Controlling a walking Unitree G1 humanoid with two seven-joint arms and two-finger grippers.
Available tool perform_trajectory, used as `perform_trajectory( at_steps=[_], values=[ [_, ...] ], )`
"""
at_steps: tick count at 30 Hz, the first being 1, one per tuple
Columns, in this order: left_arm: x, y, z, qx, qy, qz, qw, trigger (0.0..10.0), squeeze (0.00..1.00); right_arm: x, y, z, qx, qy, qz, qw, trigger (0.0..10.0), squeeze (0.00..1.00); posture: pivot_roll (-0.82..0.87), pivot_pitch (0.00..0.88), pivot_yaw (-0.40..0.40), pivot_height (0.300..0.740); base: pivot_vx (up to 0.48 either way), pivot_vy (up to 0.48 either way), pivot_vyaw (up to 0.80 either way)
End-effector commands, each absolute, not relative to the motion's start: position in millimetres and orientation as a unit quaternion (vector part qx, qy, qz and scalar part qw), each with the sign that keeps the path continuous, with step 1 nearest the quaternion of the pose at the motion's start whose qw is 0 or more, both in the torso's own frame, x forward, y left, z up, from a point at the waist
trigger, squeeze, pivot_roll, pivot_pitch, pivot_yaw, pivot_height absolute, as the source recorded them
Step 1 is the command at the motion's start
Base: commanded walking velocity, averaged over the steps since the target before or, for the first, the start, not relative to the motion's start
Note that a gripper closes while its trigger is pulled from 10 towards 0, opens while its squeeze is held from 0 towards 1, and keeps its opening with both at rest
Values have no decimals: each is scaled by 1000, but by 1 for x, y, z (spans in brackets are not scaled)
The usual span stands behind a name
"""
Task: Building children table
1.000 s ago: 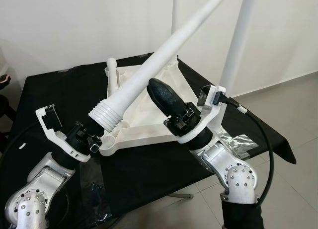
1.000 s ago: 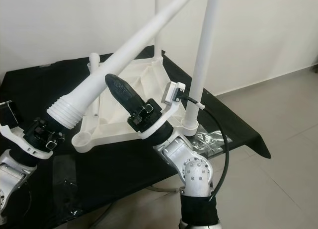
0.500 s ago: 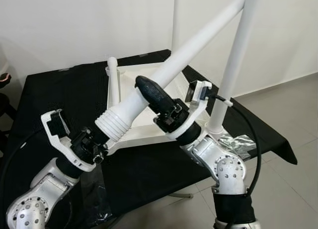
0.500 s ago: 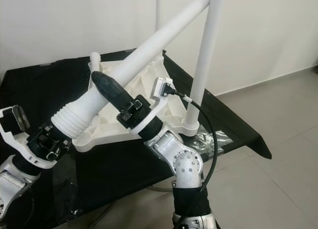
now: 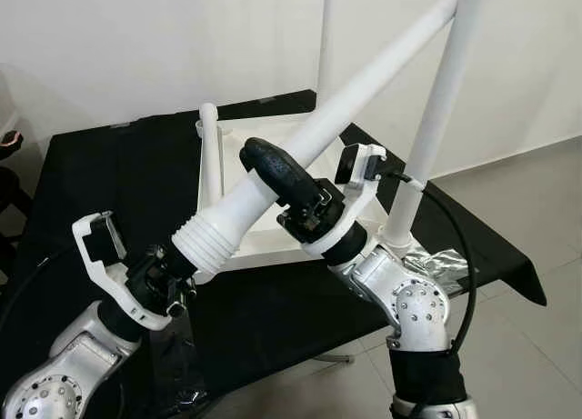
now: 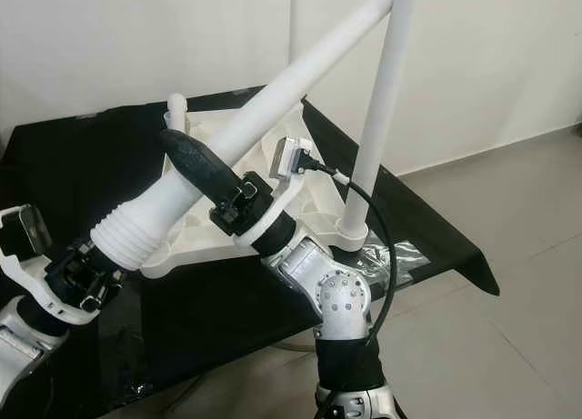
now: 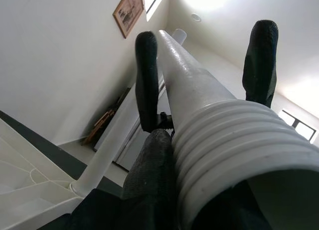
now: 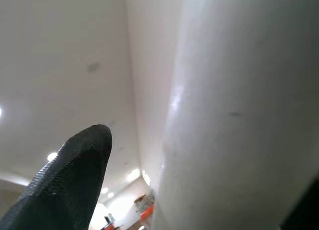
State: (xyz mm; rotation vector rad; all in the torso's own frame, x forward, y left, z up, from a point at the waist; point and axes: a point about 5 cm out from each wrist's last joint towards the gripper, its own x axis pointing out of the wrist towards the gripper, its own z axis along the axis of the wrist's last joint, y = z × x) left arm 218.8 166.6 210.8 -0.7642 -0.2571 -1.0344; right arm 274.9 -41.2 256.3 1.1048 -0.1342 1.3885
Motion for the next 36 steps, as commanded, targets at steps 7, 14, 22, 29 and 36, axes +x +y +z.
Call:
perform_trajectory(
  at_steps=[7,14,22,29,36],
  values=[
    [211,155,217,-335,-116,-538,765,0,0,269,-33,263,478,-61,629,610,0,0,-12,24,-21,740,0,0,0],
    [211,156,216,-334,-118,-537,766,0,0,268,-31,262,473,-52,631,612,0,0,-15,24,-22,740,0,0,0],
    [220,157,214,-344,-117,-506,782,10000,1000,272,-31,261,461,-55,614,638,0,0,-16,24,-19,740,0,0,0],
    [225,164,214,-357,-125,-486,788,10000,1000,282,-35,272,463,-83,587,659,0,0,-17,23,-17,740,0,0,0],
    [214,167,191,-348,-79,-502,787,10000,1000,301,-51,301,470,-143,553,673,0,0,-17,17,-18,740,0,0,0]
  ],
)
